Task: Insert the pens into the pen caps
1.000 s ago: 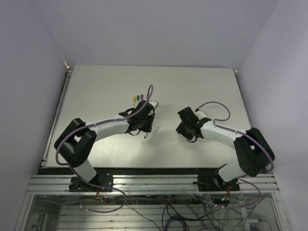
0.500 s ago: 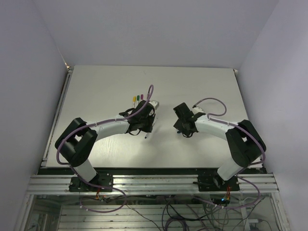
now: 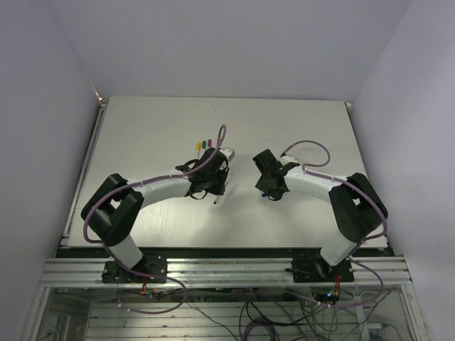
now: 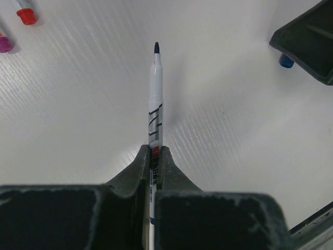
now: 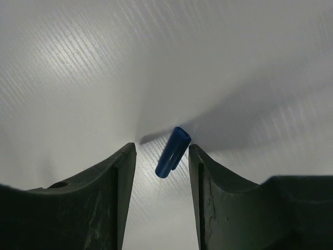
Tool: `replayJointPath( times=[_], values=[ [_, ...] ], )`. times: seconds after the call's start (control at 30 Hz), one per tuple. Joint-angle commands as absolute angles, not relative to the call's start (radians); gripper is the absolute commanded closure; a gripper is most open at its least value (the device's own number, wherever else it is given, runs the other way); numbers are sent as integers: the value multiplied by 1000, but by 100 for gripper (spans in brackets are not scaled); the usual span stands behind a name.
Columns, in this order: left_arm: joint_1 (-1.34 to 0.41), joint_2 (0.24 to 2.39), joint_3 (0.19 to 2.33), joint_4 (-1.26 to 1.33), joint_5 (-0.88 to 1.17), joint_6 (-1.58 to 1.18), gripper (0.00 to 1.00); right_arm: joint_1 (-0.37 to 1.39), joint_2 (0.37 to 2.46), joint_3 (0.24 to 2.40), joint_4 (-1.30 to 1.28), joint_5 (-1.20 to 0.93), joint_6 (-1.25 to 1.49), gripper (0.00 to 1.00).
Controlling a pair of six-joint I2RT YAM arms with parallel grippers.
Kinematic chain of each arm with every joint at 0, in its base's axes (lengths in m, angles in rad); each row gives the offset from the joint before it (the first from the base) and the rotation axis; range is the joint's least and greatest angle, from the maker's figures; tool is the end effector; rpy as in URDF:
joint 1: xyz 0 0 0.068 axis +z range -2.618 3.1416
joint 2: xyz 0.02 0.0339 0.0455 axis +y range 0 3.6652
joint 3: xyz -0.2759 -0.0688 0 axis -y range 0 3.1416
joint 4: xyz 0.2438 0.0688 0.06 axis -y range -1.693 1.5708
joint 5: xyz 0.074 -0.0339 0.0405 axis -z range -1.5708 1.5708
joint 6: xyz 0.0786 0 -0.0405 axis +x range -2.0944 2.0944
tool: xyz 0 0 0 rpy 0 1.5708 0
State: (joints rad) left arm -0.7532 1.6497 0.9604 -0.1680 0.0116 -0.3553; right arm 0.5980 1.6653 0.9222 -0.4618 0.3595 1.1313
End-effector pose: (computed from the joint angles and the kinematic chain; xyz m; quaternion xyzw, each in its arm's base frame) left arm 0.2678 -0.2523 0.1644 0.1872 0.9181 -0.1884 0.2941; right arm 0.2792 0.1567 0.1296 0.2863 0.9247 0.0221 0.2499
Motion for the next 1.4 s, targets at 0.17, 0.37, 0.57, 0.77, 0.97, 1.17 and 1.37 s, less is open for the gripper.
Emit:
replayJointPath(
  times=[0.17, 0.37, 0.57, 0.77, 0.97, 1.17, 1.37],
  values=[
    [-742, 1653, 977, -144, 33, -360, 93, 604, 1704, 837, -591, 355, 1115, 65],
    [-742, 1653, 979, -149, 35, -359, 93, 604, 1757, 836, -569, 357, 1102, 68],
    [-741, 1648, 975, -146, 33, -360, 93, 608, 1814, 826, -553, 339, 1069, 71],
    [-738, 1652, 979, -143, 43, -362, 93, 614, 1854, 819, -558, 328, 1045, 93],
    [-737, 1655, 979, -143, 44, -362, 93, 615, 1856, 788, -512, 305, 1001, 100],
    [-735, 1648, 979, -138, 31, -364, 93, 615, 1761, 825, -440, 376, 937, 100],
    [-736, 1616, 970, -101, 20, -388, 93, 607, 1595, 888, -285, 450, 868, 100]
  ],
)
